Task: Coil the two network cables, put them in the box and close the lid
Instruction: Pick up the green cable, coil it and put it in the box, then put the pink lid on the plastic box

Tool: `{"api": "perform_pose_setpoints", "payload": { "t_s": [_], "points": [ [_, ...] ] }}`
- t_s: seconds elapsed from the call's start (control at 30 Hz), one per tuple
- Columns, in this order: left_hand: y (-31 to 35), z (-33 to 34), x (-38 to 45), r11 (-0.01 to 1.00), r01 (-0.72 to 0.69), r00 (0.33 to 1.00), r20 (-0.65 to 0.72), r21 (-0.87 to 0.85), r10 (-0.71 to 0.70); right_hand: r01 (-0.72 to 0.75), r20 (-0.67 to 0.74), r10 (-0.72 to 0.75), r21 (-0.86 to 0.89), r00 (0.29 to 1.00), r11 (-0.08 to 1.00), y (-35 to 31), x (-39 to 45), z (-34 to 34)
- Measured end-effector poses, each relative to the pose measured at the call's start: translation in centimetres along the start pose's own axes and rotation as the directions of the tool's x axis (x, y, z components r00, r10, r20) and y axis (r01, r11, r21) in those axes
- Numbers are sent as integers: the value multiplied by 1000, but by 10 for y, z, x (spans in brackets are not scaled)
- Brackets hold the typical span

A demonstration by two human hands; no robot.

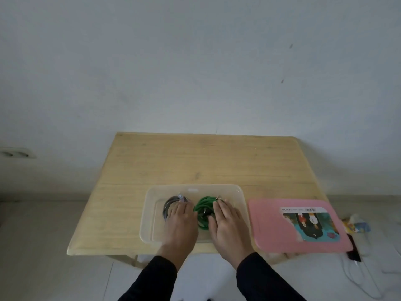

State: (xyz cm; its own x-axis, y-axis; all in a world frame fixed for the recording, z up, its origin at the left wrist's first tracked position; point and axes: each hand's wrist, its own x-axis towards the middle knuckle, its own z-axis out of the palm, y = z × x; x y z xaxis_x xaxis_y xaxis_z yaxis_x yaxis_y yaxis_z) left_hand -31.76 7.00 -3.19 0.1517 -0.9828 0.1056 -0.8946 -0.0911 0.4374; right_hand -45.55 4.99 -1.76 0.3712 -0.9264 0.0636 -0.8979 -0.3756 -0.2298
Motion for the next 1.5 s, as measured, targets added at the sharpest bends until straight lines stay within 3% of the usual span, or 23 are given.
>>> {"api": "perform_pose_setpoints", "payload": {
  "t_s": [0.37,0.63,0.87,1.03,1.2,1.3,1.4,1.5],
  "points": [
    [50,-15,2,971,-236,969,-87,-25,233,-2,-138,9,52,990,999,22,-20,-27],
    [143,27,-1,912,-407,892,-193,48,408,-114,-196,115,20,974,993,118,-42,-57],
    [201,103,-11,975,-213,973,-100,-60,206,-166,-139,162,-17,977,986,240,-74,-52],
    [206,119,-18,998,-12,1000,6,55,11,-224,-35,224,0,974,975,297,-85,-34],
    [194,138,-22,963,-71,991,125,262,39,-300,-6,301,79,954,951,320,-81,-25],
    [192,146,-21,989,29,997,72,146,-40,-314,26,314,144,949,938,323,-78,-23],
    [206,143,-20,996,18,999,-32,82,-15,-335,32,335,183,942,924,324,-78,-22],
    [207,155,-20,986,162,984,-62,-43,-164,-371,23,376,227,926,901,325,-81,-24]
  ]
}}
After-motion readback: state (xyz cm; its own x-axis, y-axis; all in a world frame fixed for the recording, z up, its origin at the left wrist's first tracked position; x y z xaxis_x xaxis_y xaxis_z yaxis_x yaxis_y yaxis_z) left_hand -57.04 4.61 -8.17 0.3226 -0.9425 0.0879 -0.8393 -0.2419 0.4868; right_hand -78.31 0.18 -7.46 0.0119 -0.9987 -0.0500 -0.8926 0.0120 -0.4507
